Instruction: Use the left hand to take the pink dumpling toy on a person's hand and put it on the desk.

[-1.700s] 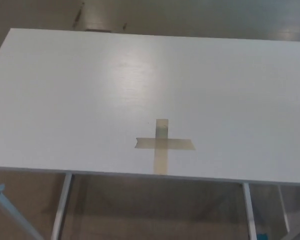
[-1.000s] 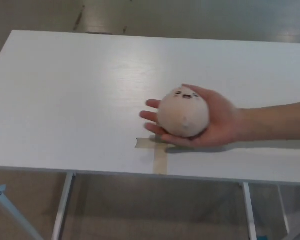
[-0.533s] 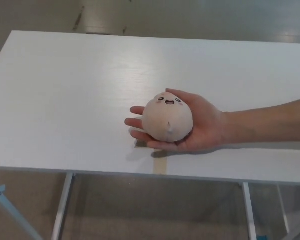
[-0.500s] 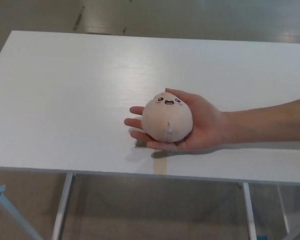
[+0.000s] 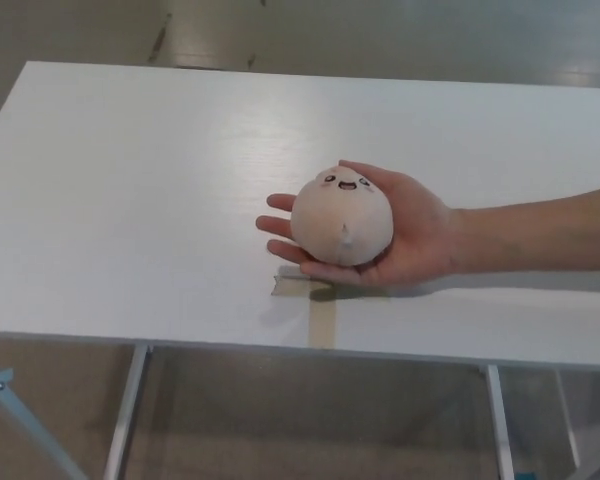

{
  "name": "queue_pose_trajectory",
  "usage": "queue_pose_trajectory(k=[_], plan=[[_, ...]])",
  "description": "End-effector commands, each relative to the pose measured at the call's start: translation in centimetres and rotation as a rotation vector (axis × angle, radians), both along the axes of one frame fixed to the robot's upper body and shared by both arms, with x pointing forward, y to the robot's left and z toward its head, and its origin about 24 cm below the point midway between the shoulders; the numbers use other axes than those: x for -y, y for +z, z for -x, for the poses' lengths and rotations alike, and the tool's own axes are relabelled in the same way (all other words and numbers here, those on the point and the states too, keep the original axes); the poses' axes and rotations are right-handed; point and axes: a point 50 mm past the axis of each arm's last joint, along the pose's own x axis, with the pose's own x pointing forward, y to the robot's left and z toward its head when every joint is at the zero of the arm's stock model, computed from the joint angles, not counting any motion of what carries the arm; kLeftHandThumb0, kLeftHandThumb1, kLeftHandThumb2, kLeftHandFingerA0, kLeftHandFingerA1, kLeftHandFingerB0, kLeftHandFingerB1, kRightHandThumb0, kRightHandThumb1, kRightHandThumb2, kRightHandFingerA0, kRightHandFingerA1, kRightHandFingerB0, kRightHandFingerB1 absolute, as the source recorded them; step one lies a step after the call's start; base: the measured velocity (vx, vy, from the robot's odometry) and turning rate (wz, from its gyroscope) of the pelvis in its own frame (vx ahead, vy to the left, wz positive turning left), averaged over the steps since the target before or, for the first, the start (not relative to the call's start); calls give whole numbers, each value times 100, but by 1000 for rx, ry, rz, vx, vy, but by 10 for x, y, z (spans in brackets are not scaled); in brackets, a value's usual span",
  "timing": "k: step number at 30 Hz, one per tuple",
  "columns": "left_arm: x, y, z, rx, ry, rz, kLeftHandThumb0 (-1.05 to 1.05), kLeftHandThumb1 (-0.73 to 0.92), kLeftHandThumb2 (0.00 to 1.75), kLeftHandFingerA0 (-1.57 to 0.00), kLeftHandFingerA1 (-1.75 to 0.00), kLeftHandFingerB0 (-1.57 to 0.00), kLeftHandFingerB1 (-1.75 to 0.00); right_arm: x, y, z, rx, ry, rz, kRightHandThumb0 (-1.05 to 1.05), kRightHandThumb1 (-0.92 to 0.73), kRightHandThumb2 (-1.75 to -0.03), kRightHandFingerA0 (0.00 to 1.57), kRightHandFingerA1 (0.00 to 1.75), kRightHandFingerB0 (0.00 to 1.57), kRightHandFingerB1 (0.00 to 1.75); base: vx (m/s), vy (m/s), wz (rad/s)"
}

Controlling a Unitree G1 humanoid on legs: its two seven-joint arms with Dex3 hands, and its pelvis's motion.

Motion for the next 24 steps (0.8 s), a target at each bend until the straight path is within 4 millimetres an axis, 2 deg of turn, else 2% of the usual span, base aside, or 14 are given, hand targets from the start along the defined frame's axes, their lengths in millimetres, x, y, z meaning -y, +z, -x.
queue_pose_trajectory(k=[1,2,3,4,7,8,9,11,12,13,15,16,18,24], plan=[[-1,25,-6,324,-50,57,-45,51,74,-54,-52,-41,-46,0,-1,5,-6,-2,-6,-28,-58,-57,70,50,55,43,0,0,0],[-2,39,-3,432,-85,93,-43,56,56,-53,-41,-41,-36,1,-1,4,-3,-1,-5,-28,-58,-57,70,50,55,43,0,0,0],[-2,39,-3,432,-85,93,-43,56,56,-53,-41,-41,-36,1,-1,4,-3,-1,-5,-28,-58,-57,70,50,55,43,0,0,0],[-4,64,2,564,-139,143,-48,52,56,-50,-40,-36,-34,1,-1,3,-2,2,-4,-28,-58,-57,70,50,55,43,0,0,0],[-4,104,9,713,-244,180,-49,51,55,-49,-40,-36,-34,1,0,1,0,4,-2,-28,-58,-57,70,50,55,44,0,0,0],[-5,123,11,768,-276,186,-55,43,71,-43,-49,-33,-42,2,0,1,-1,2,0,-28,-58,-57,70,50,56,44,0,0,0],[-4,155,15,857,-335,194,-47,48,55,-47,-40,-35,-32,3,0,1,-3,-1,2,-28,-58,-57,70,50,57,44,0,0,0],[-2,189,18,966,-398,191,-43,49,55,-45,-40,-28,-31,3,1,0,-1,-1,2,-28,-58,-57,70,50,58,44,0,0,0],[-2,189,18,966,-398,191,-43,49,55,-45,-40,-28,-31,3,1,0,-1,-1,2,-28,-58,-57,70,50,58,44,0,0,0],[-2,215,21,1056,-441,176,-43,49,55,-44,-42,-25,-31,3,1,0,2,0,1,-28,-58,-57,70,50,58,45,0,0,0],[-1,223,22,1085,-457,170,-43,49,55,-44,-42,-25,-31,3,1,-1,3,-1,0,-28,-58,-57,70,50,58,45,0,0,0],[2,257,27,1215,-505,136,-50,40,66,-36,-50,-19,-38,3,2,-2,8,3,1,-28,-58,-57,70,50,58,44,0,0,0],[6,284,29,1327,-551,118,-50,38,65,-36,-50,-19,-38,4,2,-3,13,4,1,-28,-58,-57,70,50,57,44,0,0,0],[24,340,28,1577,-690,49,-54,37,67,-41,-45,-26,-38,4,3,-5,25,-5,-7,-28,-58,-57,70,50,55,43,0,0,0]])
